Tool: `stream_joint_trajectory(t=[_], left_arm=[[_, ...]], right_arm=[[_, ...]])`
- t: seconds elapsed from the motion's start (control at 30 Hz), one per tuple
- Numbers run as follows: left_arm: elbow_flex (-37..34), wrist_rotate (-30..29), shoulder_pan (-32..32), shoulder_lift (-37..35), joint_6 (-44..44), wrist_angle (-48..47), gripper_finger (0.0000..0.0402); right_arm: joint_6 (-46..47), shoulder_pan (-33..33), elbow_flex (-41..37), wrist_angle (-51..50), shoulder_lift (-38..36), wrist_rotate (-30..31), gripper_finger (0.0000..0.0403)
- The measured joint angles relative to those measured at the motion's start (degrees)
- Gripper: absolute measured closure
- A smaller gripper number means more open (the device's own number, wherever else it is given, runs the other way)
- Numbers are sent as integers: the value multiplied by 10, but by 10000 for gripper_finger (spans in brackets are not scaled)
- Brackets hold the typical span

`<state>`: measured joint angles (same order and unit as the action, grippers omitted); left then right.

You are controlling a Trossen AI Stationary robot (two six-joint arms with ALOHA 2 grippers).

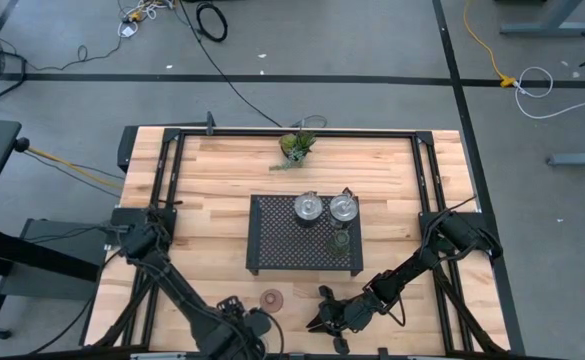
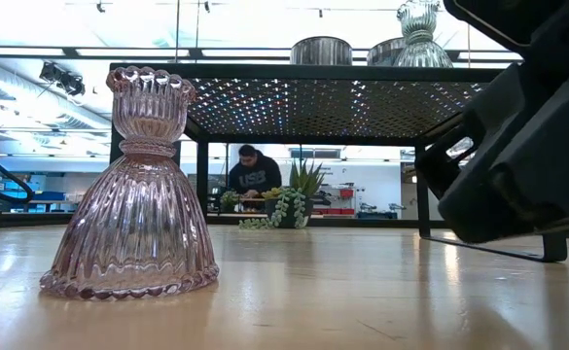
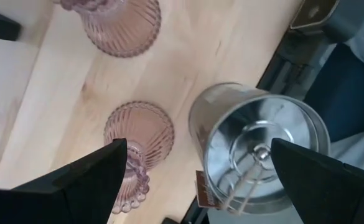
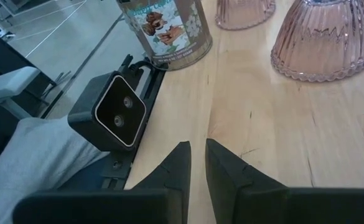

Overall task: Pick & Place candle stick holders
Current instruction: Adjust the silver scented candle on the table

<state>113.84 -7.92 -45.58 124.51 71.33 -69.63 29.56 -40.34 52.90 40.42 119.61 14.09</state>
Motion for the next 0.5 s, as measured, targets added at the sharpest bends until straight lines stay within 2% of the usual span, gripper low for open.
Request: stream_joint_trajectory(t=[0.5], left_arm=[[0,3,-3,0,18,-20,5]], right_arm=[[1,0,0,-2,0,0,356]])
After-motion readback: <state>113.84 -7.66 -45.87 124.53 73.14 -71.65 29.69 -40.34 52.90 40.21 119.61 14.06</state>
